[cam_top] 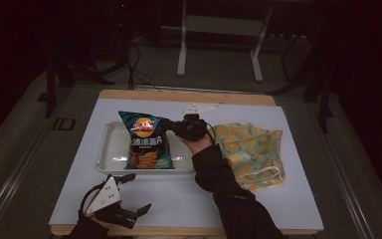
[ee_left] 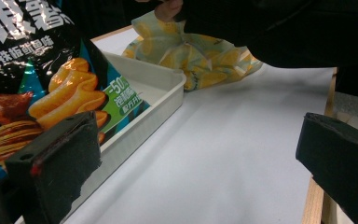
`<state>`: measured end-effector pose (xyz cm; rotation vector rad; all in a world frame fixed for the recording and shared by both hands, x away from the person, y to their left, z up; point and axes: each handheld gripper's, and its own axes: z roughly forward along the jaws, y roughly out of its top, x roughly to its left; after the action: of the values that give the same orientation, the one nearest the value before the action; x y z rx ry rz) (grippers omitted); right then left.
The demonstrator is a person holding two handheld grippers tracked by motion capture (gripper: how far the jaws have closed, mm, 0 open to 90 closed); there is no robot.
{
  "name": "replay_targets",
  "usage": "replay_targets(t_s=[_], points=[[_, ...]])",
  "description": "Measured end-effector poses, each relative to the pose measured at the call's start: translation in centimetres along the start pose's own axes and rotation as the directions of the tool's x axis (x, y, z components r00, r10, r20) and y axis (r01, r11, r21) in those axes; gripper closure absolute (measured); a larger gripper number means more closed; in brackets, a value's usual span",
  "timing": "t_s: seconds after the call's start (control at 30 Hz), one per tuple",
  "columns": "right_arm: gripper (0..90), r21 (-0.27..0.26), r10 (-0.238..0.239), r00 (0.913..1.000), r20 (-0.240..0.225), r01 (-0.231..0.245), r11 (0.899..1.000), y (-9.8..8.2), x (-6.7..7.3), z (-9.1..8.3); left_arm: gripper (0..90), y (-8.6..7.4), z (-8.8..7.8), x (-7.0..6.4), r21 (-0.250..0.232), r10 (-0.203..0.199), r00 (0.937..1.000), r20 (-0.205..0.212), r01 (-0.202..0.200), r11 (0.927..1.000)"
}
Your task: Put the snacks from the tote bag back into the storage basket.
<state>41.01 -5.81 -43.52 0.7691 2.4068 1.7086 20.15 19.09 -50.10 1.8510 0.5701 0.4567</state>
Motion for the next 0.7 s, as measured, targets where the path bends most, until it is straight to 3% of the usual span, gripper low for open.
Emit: replay_targets(t_s=[0.43,0.5,0.7], points=[[88.1,0.079,0.057,0.9948,0.085,-0.063,0.995,-0.6,-1.9,1.1,0.3,0.0,0.0,0.0,-0.001,0.0,1.0,0.002,0.0,1.0],[78.9,0.087,0.049,0.9918,0.118,-0.059,0.994,-0.3,-1.9,1.1,0.3,0.0,0.0,0.0,-0.002,0.0,1.0,0.003,0.0,1.0],[66.8,0.085,0.029,0.9848,0.171,-0.044,0.995,0.6,-2.2,0.0,0.3,0.0,0.0,0.0,0.001,-0.001,1.0,0.004,0.001,1.0]])
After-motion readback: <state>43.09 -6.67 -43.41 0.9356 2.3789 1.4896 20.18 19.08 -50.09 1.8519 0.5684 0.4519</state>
